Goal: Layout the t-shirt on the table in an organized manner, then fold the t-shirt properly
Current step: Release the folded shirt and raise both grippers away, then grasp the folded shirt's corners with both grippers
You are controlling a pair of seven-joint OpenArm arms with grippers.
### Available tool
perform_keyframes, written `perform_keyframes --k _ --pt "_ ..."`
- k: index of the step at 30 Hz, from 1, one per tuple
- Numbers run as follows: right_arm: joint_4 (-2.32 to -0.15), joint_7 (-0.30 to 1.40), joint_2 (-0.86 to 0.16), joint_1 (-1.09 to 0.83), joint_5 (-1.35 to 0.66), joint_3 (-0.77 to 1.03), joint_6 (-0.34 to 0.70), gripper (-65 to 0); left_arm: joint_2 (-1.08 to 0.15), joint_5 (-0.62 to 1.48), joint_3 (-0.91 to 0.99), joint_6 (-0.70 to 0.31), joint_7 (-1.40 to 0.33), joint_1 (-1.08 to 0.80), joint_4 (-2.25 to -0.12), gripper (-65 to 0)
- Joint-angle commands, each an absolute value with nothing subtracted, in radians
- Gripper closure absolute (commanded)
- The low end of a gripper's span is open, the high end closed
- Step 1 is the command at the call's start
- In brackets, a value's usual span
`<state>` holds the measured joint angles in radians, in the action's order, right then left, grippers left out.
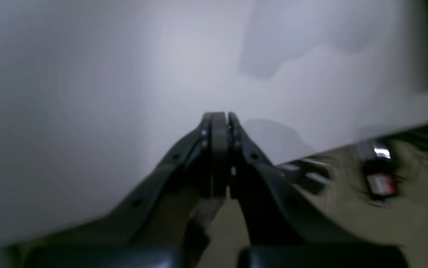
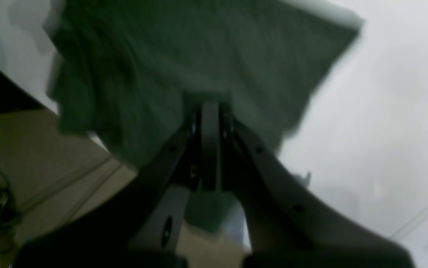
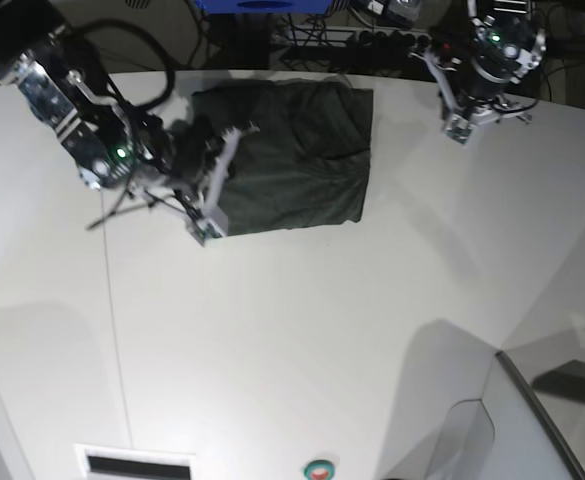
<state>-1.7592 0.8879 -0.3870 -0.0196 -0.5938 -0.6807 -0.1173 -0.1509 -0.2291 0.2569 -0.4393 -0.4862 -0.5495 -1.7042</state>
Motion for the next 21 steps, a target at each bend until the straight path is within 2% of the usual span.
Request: perform_keyframes --k 1,8,14,21 --pt "-1.796 0.875 -0.395 -0.033 -0.604 -0.671 -0.12 -0.8 -0.165 -0.234 0.254 -0.42 -0.481 -0.547 -1.719 0.0" --pt "-1.821 0.865 -0.415 -0.173 -0.598 -0.628 -0.12 -0.8 -0.104 -0.232 0.209 -0.421 -0.481 -0.559 -1.856 0.0" --pt "-1.821 0.823 -0.415 -0.185 -0.598 -0.628 -0.122 -0.8 -0.093 -0.229 0.016 -0.421 -0.481 -0.545 -1.893 0.0" --pt "-1.825 0.82 -0.415 -0.185 -0.598 -0.625 -0.125 -0.8 -0.087 -0.131 -0.048 -0.415 -0.476 -0.404 -1.662 0.0"
